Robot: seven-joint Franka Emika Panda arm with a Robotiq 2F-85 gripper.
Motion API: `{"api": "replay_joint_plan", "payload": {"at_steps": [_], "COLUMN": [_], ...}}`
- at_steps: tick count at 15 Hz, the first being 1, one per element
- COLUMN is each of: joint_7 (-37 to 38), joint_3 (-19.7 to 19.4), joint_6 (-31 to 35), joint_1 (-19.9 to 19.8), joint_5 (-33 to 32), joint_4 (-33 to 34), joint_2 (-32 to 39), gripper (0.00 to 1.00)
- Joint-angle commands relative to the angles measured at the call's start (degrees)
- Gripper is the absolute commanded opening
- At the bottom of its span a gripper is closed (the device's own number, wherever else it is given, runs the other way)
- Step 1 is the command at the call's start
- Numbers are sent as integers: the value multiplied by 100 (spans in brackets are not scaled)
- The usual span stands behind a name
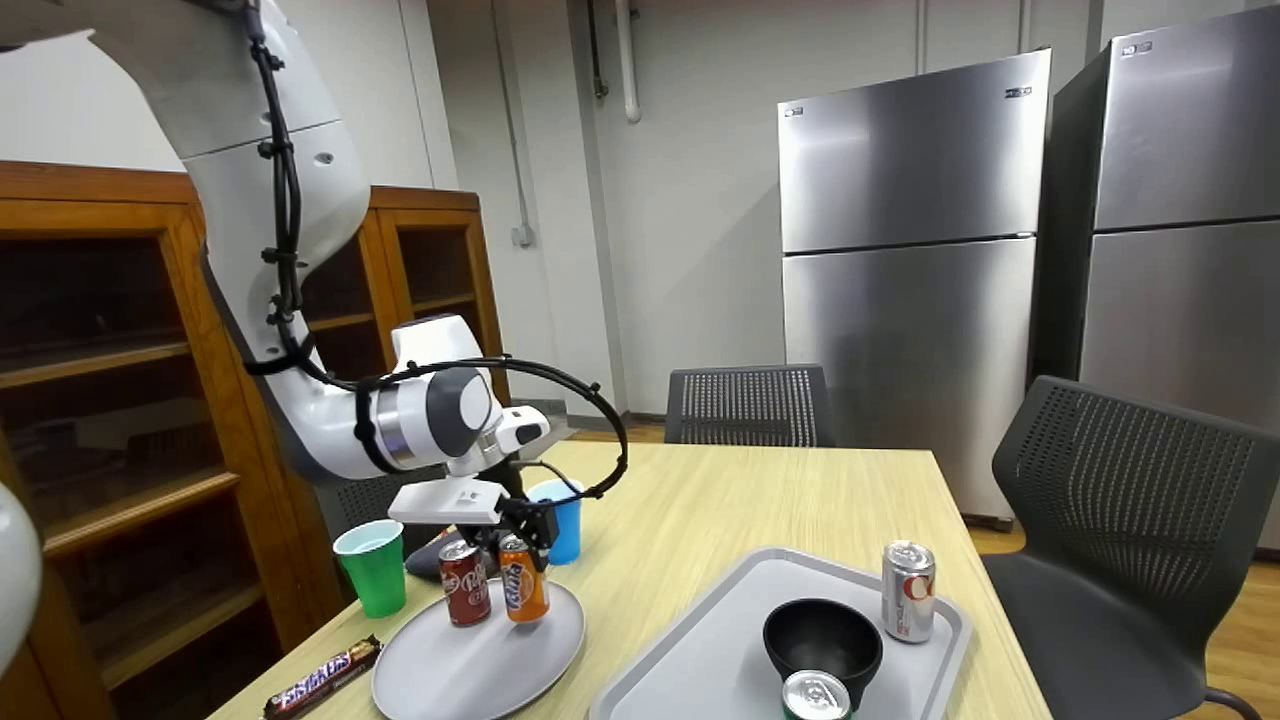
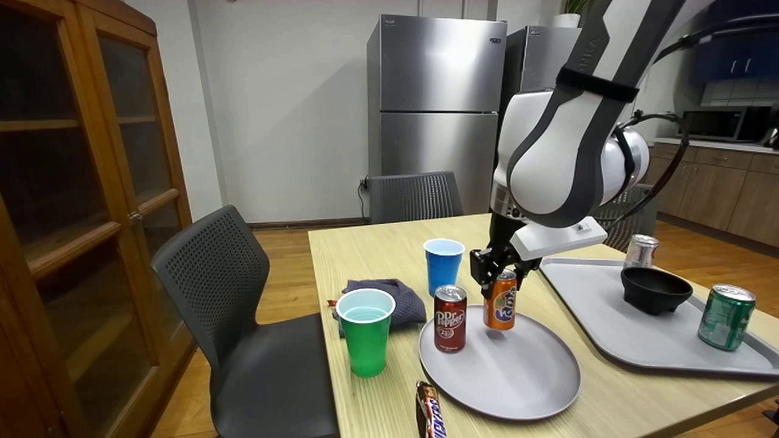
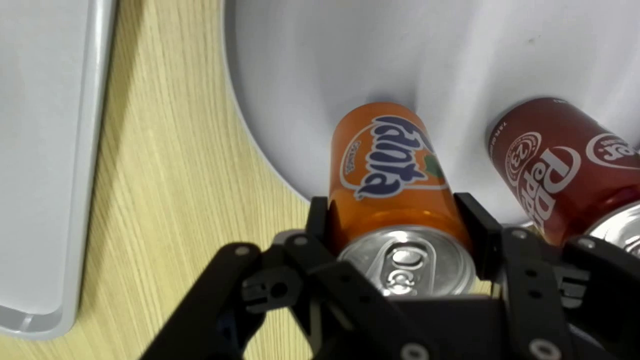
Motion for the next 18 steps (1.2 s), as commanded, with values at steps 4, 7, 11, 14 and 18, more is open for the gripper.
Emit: {"api": "replay_joint_plan", "payload": {"at_steps": [4,7,11,14,18], "joint_7": [146,184,171,156,217], "joint_3": [-170,-274,-397,-494,-714], "joint_6": [22,57,109,143,190], "joint_1": [260,364,410,354,255], "joint_5": [-79,-110,-100,-55,-21], "joint_4": [18,-12,-44,-34,30], "joint_2": [64,15,-97,-207,-342], "gripper": [38,89,100,100,100]}}
